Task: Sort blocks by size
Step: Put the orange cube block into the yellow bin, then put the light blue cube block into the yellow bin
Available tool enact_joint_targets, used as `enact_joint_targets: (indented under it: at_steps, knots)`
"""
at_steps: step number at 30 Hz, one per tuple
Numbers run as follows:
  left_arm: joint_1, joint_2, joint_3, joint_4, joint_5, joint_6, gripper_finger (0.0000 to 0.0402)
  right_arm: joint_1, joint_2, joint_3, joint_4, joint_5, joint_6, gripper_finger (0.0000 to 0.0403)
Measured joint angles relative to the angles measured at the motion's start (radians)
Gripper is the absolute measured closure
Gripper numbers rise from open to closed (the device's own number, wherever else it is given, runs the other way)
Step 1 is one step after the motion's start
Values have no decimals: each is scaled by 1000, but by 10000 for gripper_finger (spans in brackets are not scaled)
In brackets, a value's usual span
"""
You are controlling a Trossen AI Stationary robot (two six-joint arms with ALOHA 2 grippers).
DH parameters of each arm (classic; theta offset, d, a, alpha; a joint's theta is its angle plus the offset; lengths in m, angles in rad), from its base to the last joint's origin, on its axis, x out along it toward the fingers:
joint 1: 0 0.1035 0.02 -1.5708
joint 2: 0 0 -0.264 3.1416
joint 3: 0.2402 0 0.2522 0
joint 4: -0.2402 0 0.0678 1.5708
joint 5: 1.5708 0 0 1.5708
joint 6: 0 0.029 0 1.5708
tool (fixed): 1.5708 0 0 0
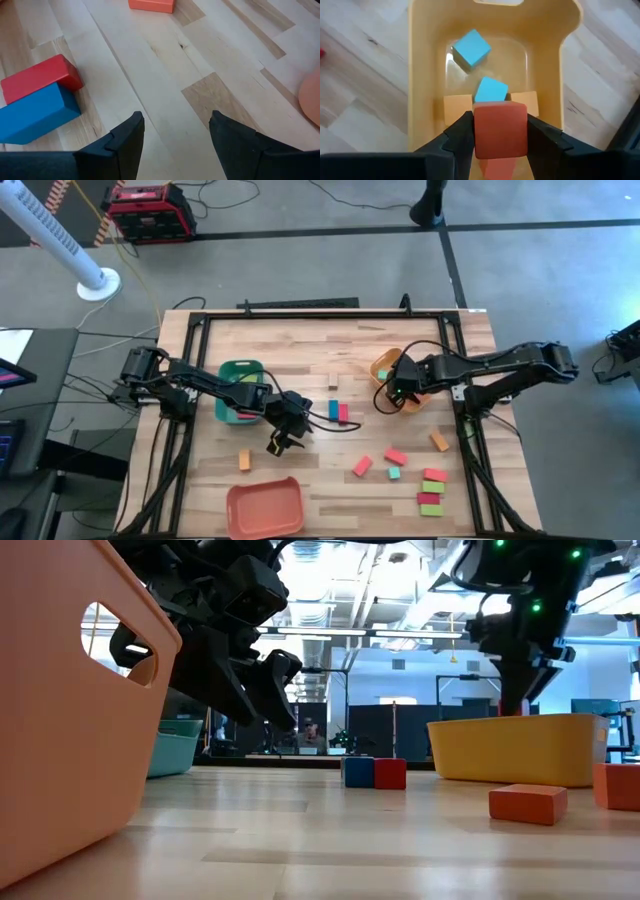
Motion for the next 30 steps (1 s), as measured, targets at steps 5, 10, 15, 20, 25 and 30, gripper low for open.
enact_joint_targets:
  at_steps: [5,10,15,20,25,30]
  knots:
    - [0,0,0,0,0,0,189,0,0,0,8,1,-14,195]
    - [0,0,0,0,0,-4,189,0,0,0,8,8,-25,172]
    - [0,0,0,0,0,-11,189,17,-13,0,8,13,-37,168]
    - [0,0,0,1,0,-19,189,72,-70,2,26,31,-26,168]
    - [0,0,0,6,0,-23,189,183,-143,2,65,31,-8,168]
    - [0,0,0,12,0,-23,189,343,-176,2,131,31,10,168]
